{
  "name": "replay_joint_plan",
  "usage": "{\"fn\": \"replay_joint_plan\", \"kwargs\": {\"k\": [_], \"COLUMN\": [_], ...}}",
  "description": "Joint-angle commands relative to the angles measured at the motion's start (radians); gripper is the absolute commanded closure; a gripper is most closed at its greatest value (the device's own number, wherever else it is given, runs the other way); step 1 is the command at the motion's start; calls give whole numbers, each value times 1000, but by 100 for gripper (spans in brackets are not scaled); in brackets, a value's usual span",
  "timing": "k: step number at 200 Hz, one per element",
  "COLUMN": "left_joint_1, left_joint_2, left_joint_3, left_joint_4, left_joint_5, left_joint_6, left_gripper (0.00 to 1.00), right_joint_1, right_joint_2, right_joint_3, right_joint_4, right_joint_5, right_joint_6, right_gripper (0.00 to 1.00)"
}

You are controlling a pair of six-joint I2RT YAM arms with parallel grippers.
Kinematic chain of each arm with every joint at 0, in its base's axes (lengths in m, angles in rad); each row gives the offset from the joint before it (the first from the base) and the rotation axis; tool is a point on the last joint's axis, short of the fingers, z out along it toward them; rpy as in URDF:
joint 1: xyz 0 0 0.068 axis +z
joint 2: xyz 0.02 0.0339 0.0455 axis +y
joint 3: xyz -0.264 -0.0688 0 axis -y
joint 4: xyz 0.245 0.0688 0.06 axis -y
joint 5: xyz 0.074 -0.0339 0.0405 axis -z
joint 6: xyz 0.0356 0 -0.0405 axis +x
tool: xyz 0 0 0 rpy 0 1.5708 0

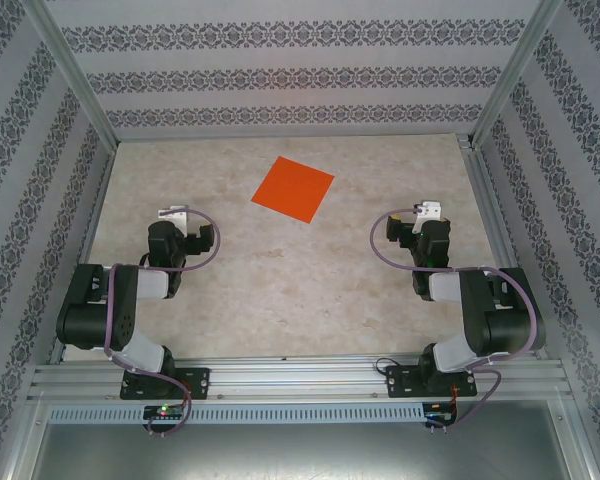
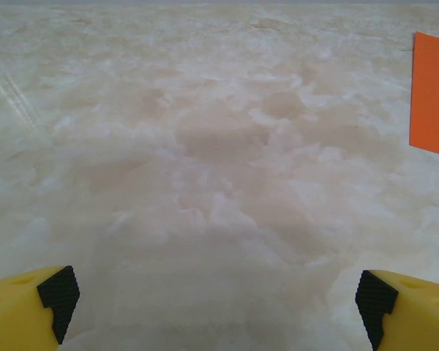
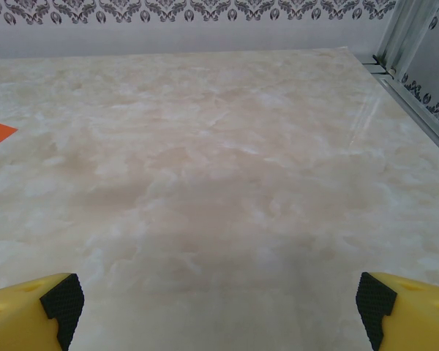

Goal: Fold a paper plane with a square sheet of paper (pick it up from the middle)
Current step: Move the square sheet of paper to the center of the table.

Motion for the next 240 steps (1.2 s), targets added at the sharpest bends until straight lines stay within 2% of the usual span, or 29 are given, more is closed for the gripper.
{"fn": "replay_joint_plan", "kwargs": {"k": [1,84,104,148,180,214,240], "left_joint_1": [1,0,0,1,0,0,0], "left_joint_2": [8,5,-16,-163,-279,-345,-365], "left_joint_3": [0,-5,5,112,190,330,385], "left_joint_4": [42,48,18,-300,-511,-813,-900], "left_joint_5": [6,6,-6,-55,-87,-80,-22], "left_joint_6": [20,20,14,-23,-158,-294,-357], "left_gripper": [0,0,0,0,0,0,0], "right_joint_1": [2,1,2,28,83,191,303], "right_joint_2": [1,-3,-60,-259,-292,-253,-147], "right_joint_3": [3,-8,-15,118,280,395,521], "right_joint_4": [33,55,18,-379,-696,-796,-848], "right_joint_5": [-2,-3,2,112,104,7,-73], "right_joint_6": [-10,-8,-10,27,108,189,311], "right_gripper": [2,2,2,2,2,2,2]}}
